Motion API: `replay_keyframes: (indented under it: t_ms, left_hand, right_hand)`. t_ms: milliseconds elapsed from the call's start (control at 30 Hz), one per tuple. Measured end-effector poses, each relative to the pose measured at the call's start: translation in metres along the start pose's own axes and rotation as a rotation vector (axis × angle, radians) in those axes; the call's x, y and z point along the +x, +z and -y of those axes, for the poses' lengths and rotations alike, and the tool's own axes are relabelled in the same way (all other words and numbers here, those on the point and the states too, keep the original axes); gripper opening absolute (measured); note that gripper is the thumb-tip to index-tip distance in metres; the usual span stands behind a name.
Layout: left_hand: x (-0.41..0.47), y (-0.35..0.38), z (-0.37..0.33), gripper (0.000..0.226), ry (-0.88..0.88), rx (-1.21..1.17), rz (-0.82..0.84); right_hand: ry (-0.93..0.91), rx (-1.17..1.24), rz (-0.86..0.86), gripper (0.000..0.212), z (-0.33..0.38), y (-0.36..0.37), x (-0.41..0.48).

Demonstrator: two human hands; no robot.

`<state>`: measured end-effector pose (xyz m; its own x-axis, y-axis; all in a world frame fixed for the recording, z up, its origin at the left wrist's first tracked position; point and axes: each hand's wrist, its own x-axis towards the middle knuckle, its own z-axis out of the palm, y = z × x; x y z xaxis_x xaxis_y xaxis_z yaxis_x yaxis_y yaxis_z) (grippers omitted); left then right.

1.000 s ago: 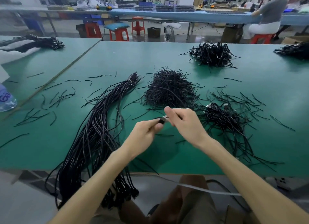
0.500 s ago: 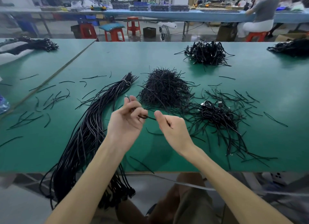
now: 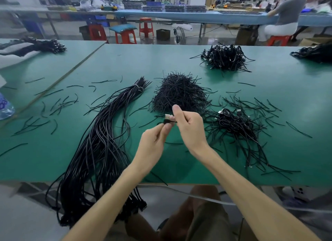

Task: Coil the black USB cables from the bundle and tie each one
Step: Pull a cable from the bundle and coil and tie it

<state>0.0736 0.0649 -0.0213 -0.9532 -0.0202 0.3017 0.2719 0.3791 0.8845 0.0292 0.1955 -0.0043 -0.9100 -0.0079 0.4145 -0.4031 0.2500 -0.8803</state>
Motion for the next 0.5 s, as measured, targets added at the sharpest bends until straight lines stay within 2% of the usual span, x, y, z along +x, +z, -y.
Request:
replay_keyframes:
  t_ms: [67,167,233,333,500]
  left_hand:
    - [0.002,0.009,-0.007,0.043,-0.121,-0.309,-0.092]
    - [0.013,0.013,-0.023,0.046,-0.312,-0.926,-0.094]
    - [0.022,0.004,-0.03,0.047,-0.407,-1.166,-0.131]
    - [0.027,-0.009,-0.036,0.039,-0.491,-1.319,-0.148]
    - [0.017,-0.018,-0.034,0.043,-0.396,-1.242,-0.088]
  right_hand:
    - [0.014,0.062,0.011,0.058,0.004,0.009,-0.01]
    - [-0.044,0.021,0.049,0.061,0.003,0.017,-0.025]
    - [-0.057,-0.007,0.076,0.061,-0.001,0.016,-0.03]
    - [-0.068,-0.093,0.113,0.066,-0.012,0.007,-0.03]
    - [-0.242,-0.306,0.165,0.06,-0.024,-0.008,-0.02]
